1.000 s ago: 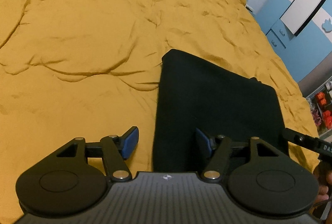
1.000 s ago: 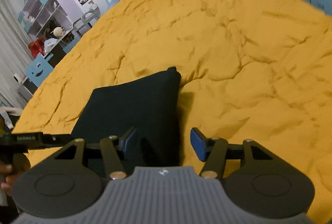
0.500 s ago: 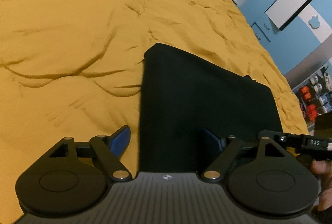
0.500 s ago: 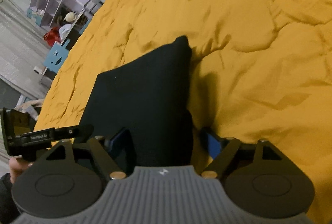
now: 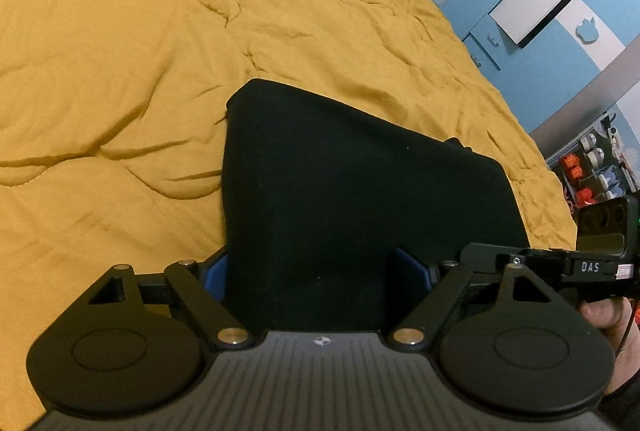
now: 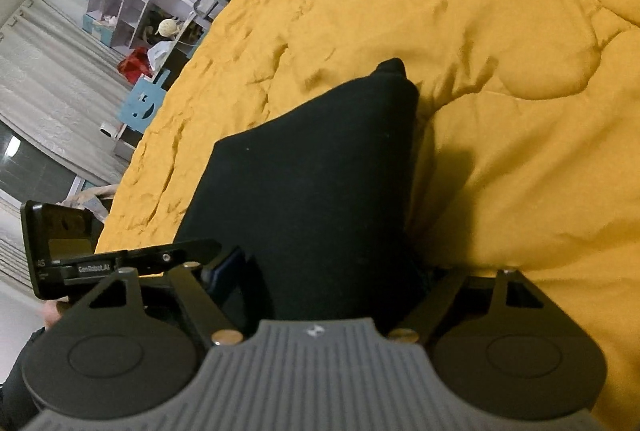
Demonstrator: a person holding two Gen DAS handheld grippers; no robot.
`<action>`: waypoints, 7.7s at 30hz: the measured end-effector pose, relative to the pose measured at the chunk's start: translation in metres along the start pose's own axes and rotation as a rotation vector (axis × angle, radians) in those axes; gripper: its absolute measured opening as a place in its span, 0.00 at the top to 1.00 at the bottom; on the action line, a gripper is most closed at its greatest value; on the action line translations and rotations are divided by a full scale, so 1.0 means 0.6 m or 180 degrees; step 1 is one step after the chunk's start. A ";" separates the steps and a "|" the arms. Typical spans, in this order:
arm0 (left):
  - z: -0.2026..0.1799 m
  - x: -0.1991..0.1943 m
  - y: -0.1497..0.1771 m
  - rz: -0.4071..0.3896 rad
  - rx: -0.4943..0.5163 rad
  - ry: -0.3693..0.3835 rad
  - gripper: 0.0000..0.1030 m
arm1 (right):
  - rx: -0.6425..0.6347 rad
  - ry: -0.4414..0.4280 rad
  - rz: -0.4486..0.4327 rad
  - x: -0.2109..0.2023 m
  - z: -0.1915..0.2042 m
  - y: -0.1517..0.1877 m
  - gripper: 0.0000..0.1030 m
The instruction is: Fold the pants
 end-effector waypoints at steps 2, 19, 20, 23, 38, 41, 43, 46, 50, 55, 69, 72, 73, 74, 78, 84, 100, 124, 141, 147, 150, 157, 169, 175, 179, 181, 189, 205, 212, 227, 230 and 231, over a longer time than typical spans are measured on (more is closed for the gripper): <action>0.001 -0.002 0.000 -0.0010 -0.0001 -0.0001 0.08 | -0.0015 -0.0026 -0.0009 -0.004 -0.001 0.002 0.37; -0.070 -0.116 -0.008 -0.0316 0.0037 0.0247 0.75 | -0.0160 -0.0571 -0.0462 -0.115 0.088 0.001 0.80; -0.079 -0.132 -0.007 -0.0342 0.0063 0.0276 0.75 | -0.0138 -0.0612 -0.0502 -0.127 0.096 0.003 0.80; -0.100 -0.177 -0.002 -0.0412 0.0087 0.0383 0.75 | -0.0022 -0.0784 -0.0620 -0.163 0.119 0.013 0.80; -0.077 -0.318 0.037 -0.0752 -0.0086 0.0816 0.76 | -0.0140 -0.0884 -0.0597 -0.228 0.283 0.072 0.80; -0.063 -0.372 0.024 -0.0918 -0.0039 0.0847 0.76 | -0.0221 -0.0949 -0.0657 -0.232 0.341 0.060 0.80; -0.055 -0.398 0.013 -0.0984 -0.0002 0.0826 0.76 | -0.0274 -0.0969 -0.0678 -0.231 0.371 0.055 0.80; -0.035 -0.417 0.008 -0.1008 0.0008 0.0750 0.76 | -0.0323 -0.0948 -0.0635 -0.214 0.407 0.054 0.80; 0.006 -0.425 0.018 -0.0999 -0.0094 0.0694 0.76 | -0.0322 -0.0912 -0.0495 -0.172 0.434 0.062 0.80; 0.057 -0.436 0.023 -0.0981 -0.0199 0.0579 0.76 | -0.0255 -0.0895 -0.0360 -0.102 0.454 0.065 0.80; 0.222 -0.433 -0.062 -0.0716 -0.0323 0.0156 0.77 | 0.0294 -0.0967 -0.0167 0.145 0.486 0.024 0.80; 0.258 -0.418 -0.070 -0.0657 -0.0414 0.0112 0.76 | 0.0350 -0.0920 -0.0084 0.200 0.485 0.014 0.80; 0.275 -0.412 -0.071 -0.0639 -0.0473 0.0108 0.76 | 0.0360 -0.0903 -0.0055 0.217 0.486 0.012 0.80; 0.289 -0.406 -0.073 -0.0626 -0.0521 0.0104 0.76 | 0.0363 -0.0891 -0.0029 0.233 0.486 0.011 0.80; 0.354 -0.396 -0.070 -0.0611 -0.0667 0.0039 0.78 | 0.0384 -0.0851 0.0050 0.290 0.479 0.014 0.80; 0.418 -0.354 -0.070 -0.0552 -0.0837 -0.0010 0.82 | 0.0546 -0.0777 0.0101 0.366 0.439 0.021 0.80; 0.450 -0.324 -0.043 -0.0400 -0.0833 -0.0233 0.68 | -0.0322 -0.0055 0.0425 0.329 0.380 0.077 0.59; 0.397 -0.386 0.052 -0.0429 -0.0587 -0.0711 0.62 | -0.1805 0.1146 -0.0257 0.410 0.439 -0.041 0.68; 0.364 -0.419 0.063 -0.0612 -0.0494 -0.1033 0.60 | -0.1586 0.0868 -0.0252 0.257 0.399 0.151 0.65; 0.286 -0.470 0.080 -0.0830 -0.0393 -0.1313 0.43 | -0.1436 0.0896 -0.0414 0.176 0.446 0.157 0.40; 0.236 -0.483 0.088 -0.0831 -0.0177 -0.1644 0.34 | -0.1378 0.0865 -0.0536 0.131 0.471 0.160 0.20; 0.131 -0.497 0.103 -0.0818 0.0099 -0.1881 0.17 | -0.1425 0.0953 -0.0811 0.037 0.533 0.178 0.20; 0.024 -0.500 0.106 -0.0874 0.0233 -0.2019 0.14 | -0.1203 0.1501 -0.0764 -0.010 0.559 0.214 0.20; 0.010 -0.493 0.117 -0.0835 0.0201 -0.2053 0.14 | -0.1229 0.1555 -0.0701 -0.014 0.557 0.224 0.20; 0.006 -0.490 0.121 -0.0823 0.0184 -0.2039 0.14 | -0.1218 0.1566 -0.0686 -0.016 0.554 0.224 0.20; 0.002 -0.488 0.122 -0.0815 0.0214 -0.2045 0.14 | -0.1197 0.1570 -0.0687 -0.018 0.553 0.222 0.20; -0.002 -0.486 0.123 -0.0816 0.0216 -0.2030 0.14 | -0.1168 0.1578 -0.0655 -0.021 0.549 0.225 0.20; -0.010 -0.481 0.122 -0.0809 0.0211 -0.2007 0.14 | -0.1101 0.1610 -0.0615 -0.025 0.539 0.225 0.20; -0.012 -0.480 0.122 -0.0813 0.0209 -0.2007 0.14 | -0.1094 0.1619 -0.0607 -0.024 0.537 0.224 0.20; -0.012 -0.465 0.122 -0.0782 0.0223 -0.1998 0.14 | -0.1066 0.1664 -0.0591 -0.023 0.528 0.226 0.20; -0.012 -0.466 0.122 -0.0784 0.0218 -0.1995 0.14 | -0.1062 0.1668 -0.0587 -0.023 0.527 0.226 0.20; -0.013 -0.464 0.122 -0.0782 0.0215 -0.1994 0.14 | -0.1063 0.1668 -0.0586 -0.023 0.527 0.226 0.20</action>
Point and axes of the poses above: each gripper's, at about its wrist camera, not at the fingertips, and x roughly the way its jaws point, z to its left, y to its underside, the point moved 8 cm from there along x, roughly the way its jaws point, and after that the axes turned 4 degrees about y, right-handed, at the moved point
